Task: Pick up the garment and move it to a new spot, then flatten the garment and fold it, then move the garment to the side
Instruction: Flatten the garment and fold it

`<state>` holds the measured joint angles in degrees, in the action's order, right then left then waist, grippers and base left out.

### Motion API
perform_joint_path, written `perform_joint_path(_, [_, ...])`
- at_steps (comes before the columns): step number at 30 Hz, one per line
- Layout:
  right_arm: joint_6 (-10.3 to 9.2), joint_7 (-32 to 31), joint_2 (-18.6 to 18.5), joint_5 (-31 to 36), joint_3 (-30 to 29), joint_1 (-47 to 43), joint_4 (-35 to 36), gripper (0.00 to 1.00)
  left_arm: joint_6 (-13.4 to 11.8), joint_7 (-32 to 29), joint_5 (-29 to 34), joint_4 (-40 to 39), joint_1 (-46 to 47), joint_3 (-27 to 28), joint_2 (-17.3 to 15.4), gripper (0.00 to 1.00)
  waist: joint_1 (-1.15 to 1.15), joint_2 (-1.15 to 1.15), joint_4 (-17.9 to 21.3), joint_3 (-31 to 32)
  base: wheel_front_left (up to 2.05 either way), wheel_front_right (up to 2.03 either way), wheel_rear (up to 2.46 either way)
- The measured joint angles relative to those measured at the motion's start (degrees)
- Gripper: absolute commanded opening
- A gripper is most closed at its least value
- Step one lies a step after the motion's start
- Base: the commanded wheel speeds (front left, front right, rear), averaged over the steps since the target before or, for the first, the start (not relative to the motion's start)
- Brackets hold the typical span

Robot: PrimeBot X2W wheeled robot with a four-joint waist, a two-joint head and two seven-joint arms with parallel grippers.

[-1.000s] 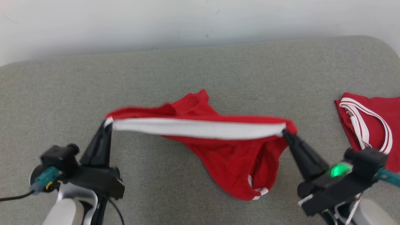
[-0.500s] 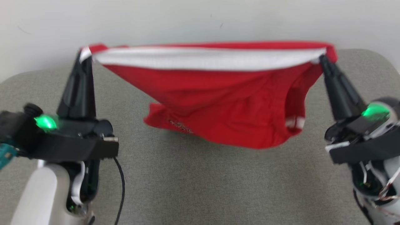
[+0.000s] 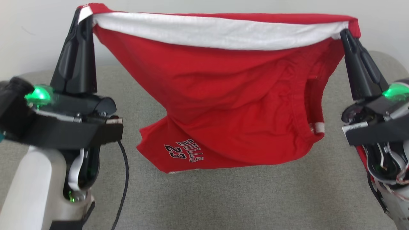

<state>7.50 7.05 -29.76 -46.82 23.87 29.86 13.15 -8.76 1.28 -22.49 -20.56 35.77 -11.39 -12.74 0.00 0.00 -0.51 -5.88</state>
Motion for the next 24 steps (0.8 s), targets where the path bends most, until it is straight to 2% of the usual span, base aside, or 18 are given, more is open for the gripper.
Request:
perform_joint_path(4, [0.00, 0.03, 0.48, -0.08, 1.29, 3.98, -4.23, 0.00, 1.21, -0.30, -0.32, 5.16, 3.58, -0.36, -0.18, 0.00, 0.00, 0.00, -0.09, -1.25, 0.00, 0.00, 0.00])
perform_joint_path(9, [0.00, 0.52, 1.71, -0.22, 4.74, 13.33, -13.01, 0.00, 2.18, -0.01, 1.03, 16.22, 11.85, -0.47, -1.33, 0.00, 0.01, 0.00, -0.30, -3.39, 0.00, 0.00, 0.00])
perform_joint_path(19, [0.00, 6.21, 7.05, -1.14, 12.13, 37.23, -35.74, 0.00, 4.23, 6.12, 1.19, 41.32, 34.99, 0.14, 1.62, 0.00, 0.01, 0.01, -0.87, -9.69, 0.00, 0.00, 0.00])
perform_joint_path(24, [0.00, 7.83, 9.29, -0.63, 15.30, 45.36, -43.76, 0.00, 5.68, 9.94, 0.31, 50.18, 43.22, 0.99, 3.15, 0.00, 0.01, 0.01, -1.18, -12.96, 0.00, 0.00, 0.00])
